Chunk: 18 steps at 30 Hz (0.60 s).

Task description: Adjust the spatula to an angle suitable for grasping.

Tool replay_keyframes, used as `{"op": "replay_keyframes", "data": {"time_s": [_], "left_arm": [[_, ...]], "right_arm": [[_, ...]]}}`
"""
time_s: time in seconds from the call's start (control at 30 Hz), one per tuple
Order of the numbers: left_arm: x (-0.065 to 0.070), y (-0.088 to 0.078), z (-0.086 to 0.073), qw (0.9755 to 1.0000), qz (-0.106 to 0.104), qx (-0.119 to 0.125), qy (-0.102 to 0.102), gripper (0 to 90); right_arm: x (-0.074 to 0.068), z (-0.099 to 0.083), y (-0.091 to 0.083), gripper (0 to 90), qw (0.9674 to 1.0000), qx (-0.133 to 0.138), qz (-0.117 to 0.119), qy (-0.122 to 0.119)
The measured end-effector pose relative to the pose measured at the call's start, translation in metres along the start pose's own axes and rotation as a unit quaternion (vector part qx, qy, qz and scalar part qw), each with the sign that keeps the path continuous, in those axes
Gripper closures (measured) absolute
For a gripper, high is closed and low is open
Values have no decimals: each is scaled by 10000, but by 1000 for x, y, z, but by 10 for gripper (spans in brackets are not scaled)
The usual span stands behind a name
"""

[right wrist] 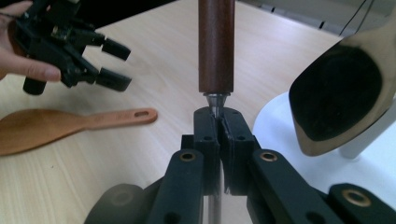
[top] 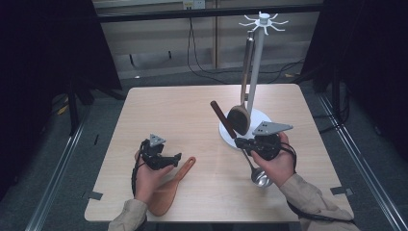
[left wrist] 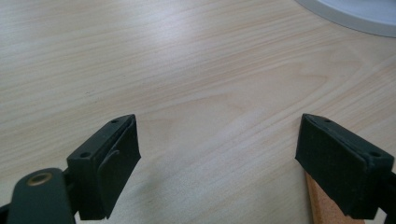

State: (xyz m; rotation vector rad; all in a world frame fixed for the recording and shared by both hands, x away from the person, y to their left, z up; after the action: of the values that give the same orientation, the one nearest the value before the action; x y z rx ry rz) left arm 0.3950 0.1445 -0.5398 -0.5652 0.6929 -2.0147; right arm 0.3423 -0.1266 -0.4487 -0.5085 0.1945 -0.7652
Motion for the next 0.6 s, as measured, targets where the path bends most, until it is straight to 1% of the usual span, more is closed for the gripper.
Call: {"op": "replay_keyframes", "data": {"time_s": [0.03, 0.1, 0.17, 0.23, 0.37, 0.5, 0.53, 0.6], "left_arm": [[0, 0, 0, 10000, -3, -1, 0, 132], [0, 0, 0, 10000, 4, -2, 16, 132], [0, 0, 0, 10000, 2, -4, 23, 132], [0, 0, 0, 10000, 16, 4, 11, 132], [-1, -1, 0, 10000, 26, -15, 39, 132], [-1, -1, 0, 10000, 25, -26, 63, 132], [-1, -1, 0, 10000, 30, -25, 63, 132], [-1, -1, 0, 10000, 22, -20, 45, 133]], "right_arm": [[0, 2, -2, 871, 10000, 42, -23, 3], [2, 6, -7, 871, 9998, 160, -152, -17], [4, 10, -11, 871, 9993, 303, -206, 26], [5, 13, -14, 871, 9990, 377, -242, 27], [9, 22, -22, 870, 9975, 598, -367, 4], [14, 29, -30, 870, 9956, 803, -487, 66], [14, 30, -32, 870, 9954, 801, -521, 59], [16, 33, -35, 871, 9943, 894, -587, 47]]}}
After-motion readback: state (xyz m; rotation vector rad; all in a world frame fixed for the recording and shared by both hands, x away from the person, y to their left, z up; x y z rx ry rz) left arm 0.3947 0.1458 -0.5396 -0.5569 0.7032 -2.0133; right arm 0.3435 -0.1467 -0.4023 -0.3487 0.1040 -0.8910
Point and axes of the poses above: each handheld gripper's, and its own axes: y roughly forward along the jaws, z roughly out of its top, x roughly to its right, the point moved 8 cm from there along y, roughly forward along the jaws, and after that the axes turned 5 degrees about -y, right-handed, at the moved point
